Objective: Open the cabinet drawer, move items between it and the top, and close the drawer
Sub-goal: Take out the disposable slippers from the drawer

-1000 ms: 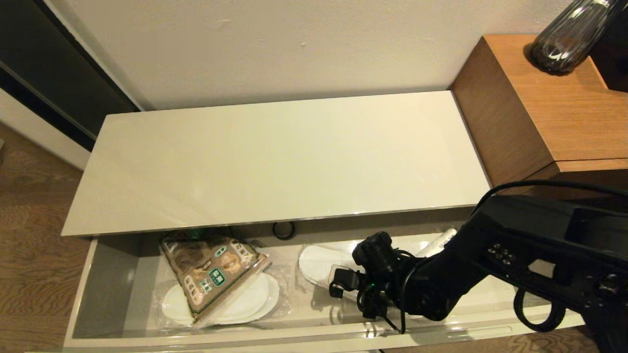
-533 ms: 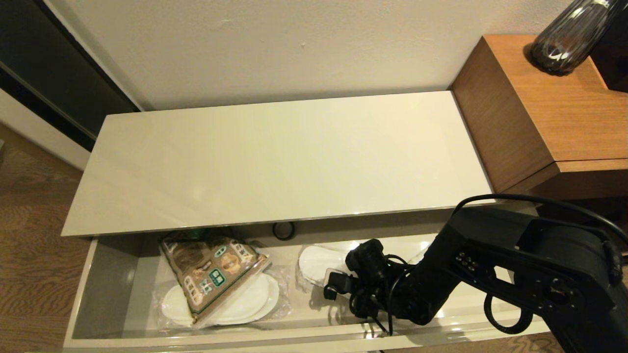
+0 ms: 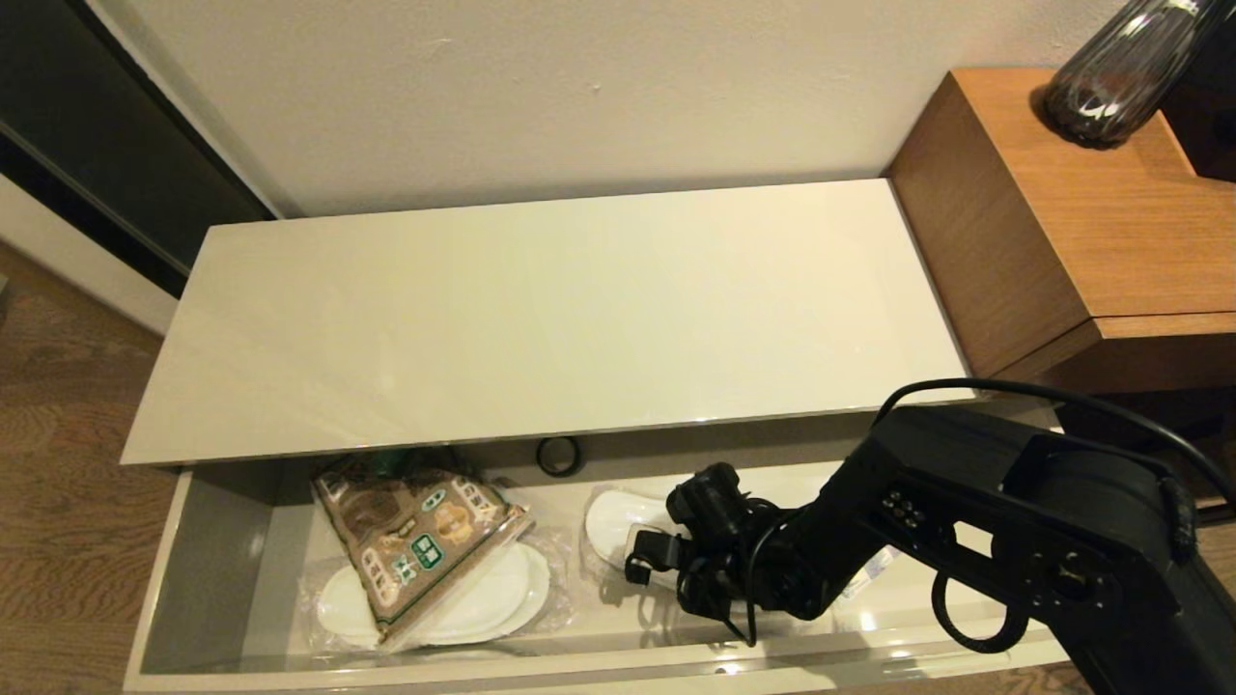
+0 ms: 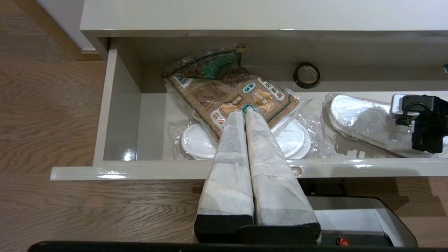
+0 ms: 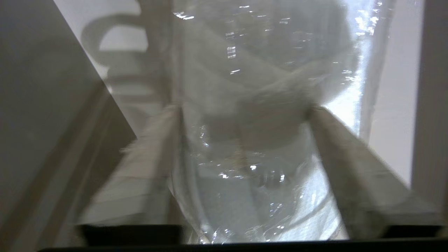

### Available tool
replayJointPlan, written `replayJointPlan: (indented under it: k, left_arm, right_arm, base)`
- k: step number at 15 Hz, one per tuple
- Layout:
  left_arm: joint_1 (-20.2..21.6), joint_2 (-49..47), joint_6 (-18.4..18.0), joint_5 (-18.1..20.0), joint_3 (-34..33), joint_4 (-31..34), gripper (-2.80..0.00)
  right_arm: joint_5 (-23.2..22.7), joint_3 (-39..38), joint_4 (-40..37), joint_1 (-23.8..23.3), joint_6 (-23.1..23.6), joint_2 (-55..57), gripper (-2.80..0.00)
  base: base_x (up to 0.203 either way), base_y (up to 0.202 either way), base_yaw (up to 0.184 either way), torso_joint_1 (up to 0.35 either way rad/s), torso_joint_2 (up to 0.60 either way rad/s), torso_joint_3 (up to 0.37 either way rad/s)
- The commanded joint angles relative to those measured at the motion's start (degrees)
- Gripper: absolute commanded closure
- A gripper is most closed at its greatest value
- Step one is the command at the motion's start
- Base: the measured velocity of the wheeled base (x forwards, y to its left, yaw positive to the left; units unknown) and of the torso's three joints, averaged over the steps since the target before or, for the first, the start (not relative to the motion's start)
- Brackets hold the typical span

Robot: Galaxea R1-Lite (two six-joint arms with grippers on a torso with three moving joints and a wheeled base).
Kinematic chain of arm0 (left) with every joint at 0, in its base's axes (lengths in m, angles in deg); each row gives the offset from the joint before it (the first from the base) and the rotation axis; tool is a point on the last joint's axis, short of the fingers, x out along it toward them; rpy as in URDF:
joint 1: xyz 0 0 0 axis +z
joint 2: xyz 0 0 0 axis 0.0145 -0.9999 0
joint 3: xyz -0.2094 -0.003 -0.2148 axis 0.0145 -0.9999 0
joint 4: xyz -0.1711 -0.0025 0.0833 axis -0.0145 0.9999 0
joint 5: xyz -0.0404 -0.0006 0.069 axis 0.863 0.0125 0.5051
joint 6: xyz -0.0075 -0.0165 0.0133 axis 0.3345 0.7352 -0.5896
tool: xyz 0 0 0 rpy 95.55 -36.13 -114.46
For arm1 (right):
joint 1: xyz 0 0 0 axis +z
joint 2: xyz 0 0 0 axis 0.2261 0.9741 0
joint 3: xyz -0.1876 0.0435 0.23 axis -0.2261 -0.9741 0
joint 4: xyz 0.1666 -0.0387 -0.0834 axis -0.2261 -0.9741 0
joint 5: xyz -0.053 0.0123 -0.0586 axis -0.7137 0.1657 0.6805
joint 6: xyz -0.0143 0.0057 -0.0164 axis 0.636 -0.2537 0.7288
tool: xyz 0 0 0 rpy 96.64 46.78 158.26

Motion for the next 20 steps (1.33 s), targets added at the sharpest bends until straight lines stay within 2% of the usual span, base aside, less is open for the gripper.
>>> replayJointPlan:
  k: [1, 5, 9, 13, 20]
  left_arm:
    - [0.0, -0.1, 0.0, 0.0, 0.0, 0.0, 0.0]
    - [0.0, -0.1, 0.0, -0.1, 0.0, 0.0, 0.0]
    - [0.0, -0.1, 0.0, -0.1, 0.0, 0.0, 0.0]
    - [0.0, -0.1, 0.0, 0.0, 0.0, 0.0, 0.0]
    - [0.0, -0.1, 0.0, 0.0, 0.0, 0.0, 0.0]
  right_arm:
    - [0.1, 0.6, 0.2, -0.1, 0.2, 0.1, 0.0]
    - [0.2, -0.4, 0.2, -0.1, -0.1, -0.2, 0.0]
    - [0.2, -0.2, -0.7, 0.0, -3.8, -4.7, 0.0]
    - [0.2, 0.4, -11.5, 0.1, -8.3, -11.9, 0.0]
    - [0.8, 1.3, -14.0, -0.1, -10.2, -15.1, 0.0]
  base:
    - [0.0, 0.0, 0.0, 0.0, 0.0, 0.0]
    - [0.0, 0.0, 0.0, 0.0, 0.0, 0.0]
    - [0.0, 0.0, 0.0, 0.0, 0.0, 0.0]
    - [0.0, 0.0, 0.0, 0.0, 0.0, 0.0]
    - [0.0, 0.0, 0.0, 0.0, 0.0, 0.0]
